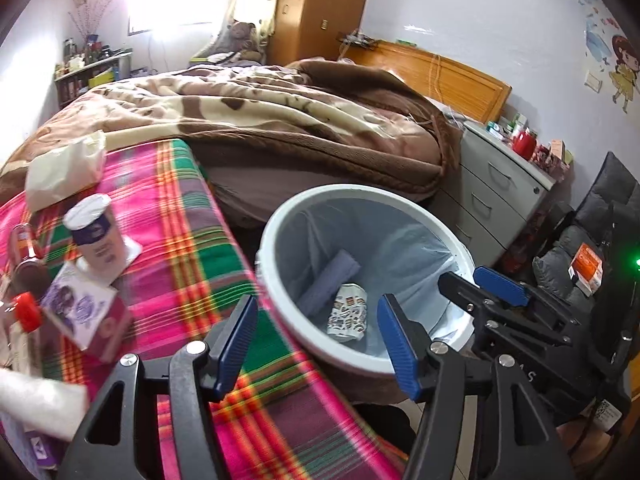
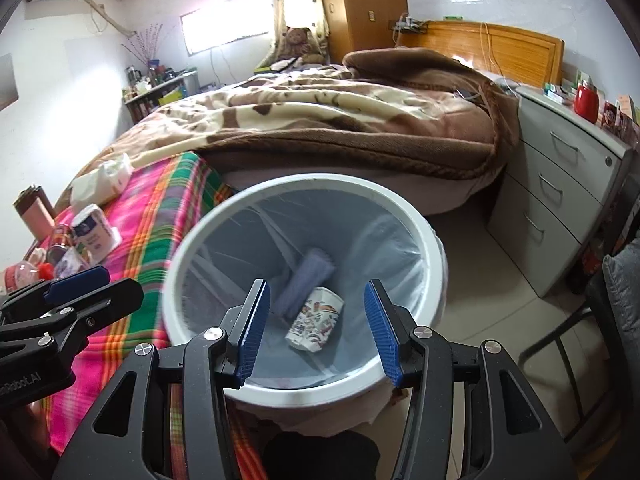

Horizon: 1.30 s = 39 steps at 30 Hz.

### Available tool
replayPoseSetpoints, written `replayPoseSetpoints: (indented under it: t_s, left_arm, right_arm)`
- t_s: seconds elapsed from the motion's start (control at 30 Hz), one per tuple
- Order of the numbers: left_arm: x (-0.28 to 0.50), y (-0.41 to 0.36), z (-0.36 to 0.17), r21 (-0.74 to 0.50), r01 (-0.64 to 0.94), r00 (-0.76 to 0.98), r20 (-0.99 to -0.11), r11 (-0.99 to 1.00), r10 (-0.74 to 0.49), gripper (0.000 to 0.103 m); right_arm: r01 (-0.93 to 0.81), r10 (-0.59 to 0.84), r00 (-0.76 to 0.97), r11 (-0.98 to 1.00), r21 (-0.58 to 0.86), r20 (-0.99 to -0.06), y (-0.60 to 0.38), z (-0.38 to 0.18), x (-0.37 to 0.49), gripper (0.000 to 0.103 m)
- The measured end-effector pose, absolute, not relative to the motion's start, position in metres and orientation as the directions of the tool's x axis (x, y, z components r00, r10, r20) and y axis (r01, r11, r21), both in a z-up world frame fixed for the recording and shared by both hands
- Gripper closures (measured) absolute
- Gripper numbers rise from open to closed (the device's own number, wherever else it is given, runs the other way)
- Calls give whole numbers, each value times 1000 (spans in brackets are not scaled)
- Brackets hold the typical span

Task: Collect trash
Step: 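Carry both items over the white bin and open both tools to drop them, then grasp another white foam net with the left tool while the right tool grasps the fuzzy white roll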

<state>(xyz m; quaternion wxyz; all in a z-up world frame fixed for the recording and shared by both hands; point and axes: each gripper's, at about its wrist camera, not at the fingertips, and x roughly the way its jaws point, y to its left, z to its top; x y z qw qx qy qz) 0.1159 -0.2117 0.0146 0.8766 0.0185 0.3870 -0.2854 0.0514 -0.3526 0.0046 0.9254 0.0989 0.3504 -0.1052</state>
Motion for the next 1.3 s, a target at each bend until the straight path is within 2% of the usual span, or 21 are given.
replayPoseSetpoints:
  t_s: [0.17, 0.33, 0.5, 0.97, 1.3]
  left_arm:
    - [107, -181, 23, -174, 478, 585, -668, 861, -460, 37]
    - [98, -147, 27, -167, 425, 627, -655, 890, -422, 35]
    - [90, -111, 25, -152, 358, 666, -650, 921, -366, 34]
    - [68, -8, 15, -164, 149, 737, -640, 975, -220, 30]
    - [62, 41, -8, -183, 32, 710, -688, 983, -151, 30]
  right_arm:
    - [216, -89, 765, 969, 124, -638, -336, 13, 48, 52]
    - [148, -33, 793, 979, 141, -608, -312, 19, 48, 43]
    - [80, 26, 807, 985, 153, -590, -289, 21, 49, 42]
    - [-112, 175, 784, 984, 141, -596, -219, 12, 59, 41]
    - [-227, 257, 742, 965, 127, -620, -175, 6, 68, 40]
